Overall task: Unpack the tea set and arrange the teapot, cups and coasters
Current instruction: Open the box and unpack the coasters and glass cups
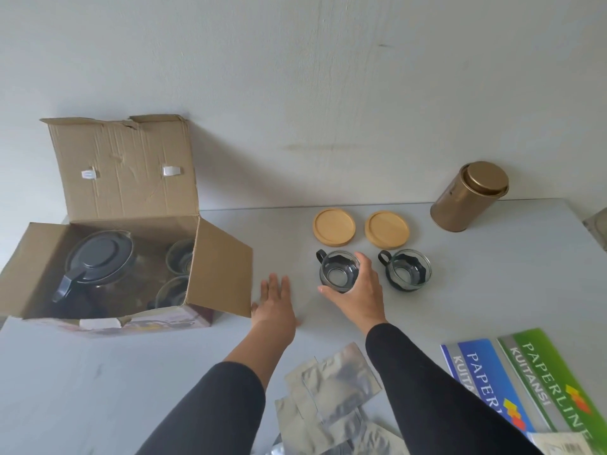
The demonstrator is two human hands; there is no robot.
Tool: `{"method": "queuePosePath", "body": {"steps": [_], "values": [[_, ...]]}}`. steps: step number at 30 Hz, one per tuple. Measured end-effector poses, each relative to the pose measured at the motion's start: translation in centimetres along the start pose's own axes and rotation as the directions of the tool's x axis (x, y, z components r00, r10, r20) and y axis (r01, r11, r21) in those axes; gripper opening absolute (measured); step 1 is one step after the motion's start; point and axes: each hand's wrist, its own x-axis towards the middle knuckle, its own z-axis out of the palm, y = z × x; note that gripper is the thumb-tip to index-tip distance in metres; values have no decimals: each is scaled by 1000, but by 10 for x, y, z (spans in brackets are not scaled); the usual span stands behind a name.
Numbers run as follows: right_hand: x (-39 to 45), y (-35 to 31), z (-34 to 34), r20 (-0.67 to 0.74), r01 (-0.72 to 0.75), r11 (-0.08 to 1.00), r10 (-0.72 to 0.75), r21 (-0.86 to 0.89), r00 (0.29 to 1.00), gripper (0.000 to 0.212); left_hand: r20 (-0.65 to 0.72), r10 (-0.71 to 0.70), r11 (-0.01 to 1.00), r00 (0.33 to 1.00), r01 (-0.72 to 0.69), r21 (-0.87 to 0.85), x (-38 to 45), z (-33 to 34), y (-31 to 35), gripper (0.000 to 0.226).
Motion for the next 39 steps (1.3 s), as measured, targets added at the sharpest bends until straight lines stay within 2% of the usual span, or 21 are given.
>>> {"method": "queuePosePath", "body": {"steps": [2,5,7,9,11,13,16,20,24,27,29,31,34,39], "values": [[-6,-1,-2,-10,34,999,-34,-6,999,99,3,8,1000,1000,-8,7,-1,-1,-1,85],[-16,-6,-6,-103,132,988,-140,-81,985,87,19,31,999,999,-31,-19,-3,-6,-3,84],[-21,-15,-10,-159,225,962,-249,-153,955,76,33,61,991,998,-56,-121,-7,-17,-5,76],[-21,-29,-15,-194,283,939,-320,-196,927,70,14,93,951,996,-84,-297,-12,-34,-7,66],[-18,-51,-19,-230,324,923,-368,-207,901,66,-75,94,898,993,-117,-425,-19,-57,-12,58],[-15,-77,-19,-261,370,904,-419,-216,870,60,-203,85,865,976,-173,-472,-26,-81,-21,52],[-15,-117,-9,-274,417,880,-468,-226,840,56,-343,99,843,934,-262,-470,-39,-116,-49,49],[-25,-165,22,-257,492,838,-542,-236,800,51,-463,112,837,879,-335,-434,-52,-148,-113,48],[-42,-204,65,-125,528,817,-563,-231,817,39,-503,87,880,860,-303,-365,-55,-159,-182,47],[-52,-225,96,-14,543,808,-561,-229,828,14,-499,67,910,864,-258,-325,-49,-151,-226,45],[-55,-232,117,91,545,789,-543,-285,835,7,-481,79,921,873,-248,-299,-46,-141,-247,48],[-56,-235,134,201,549,725,-515,-417,833,11,-438,135,944,889,-249,-215,-43,-129,-261,54],[-53,-238,146,319,541,565,-448,-623,835,19,-410,207,962,888,-262,-81,-40,-115,-269,54],[-55,-250,149,453,489,380,-185,-785,872,30,-416,226,963,881,-267,-43,-39,-106,-268,54]]}}
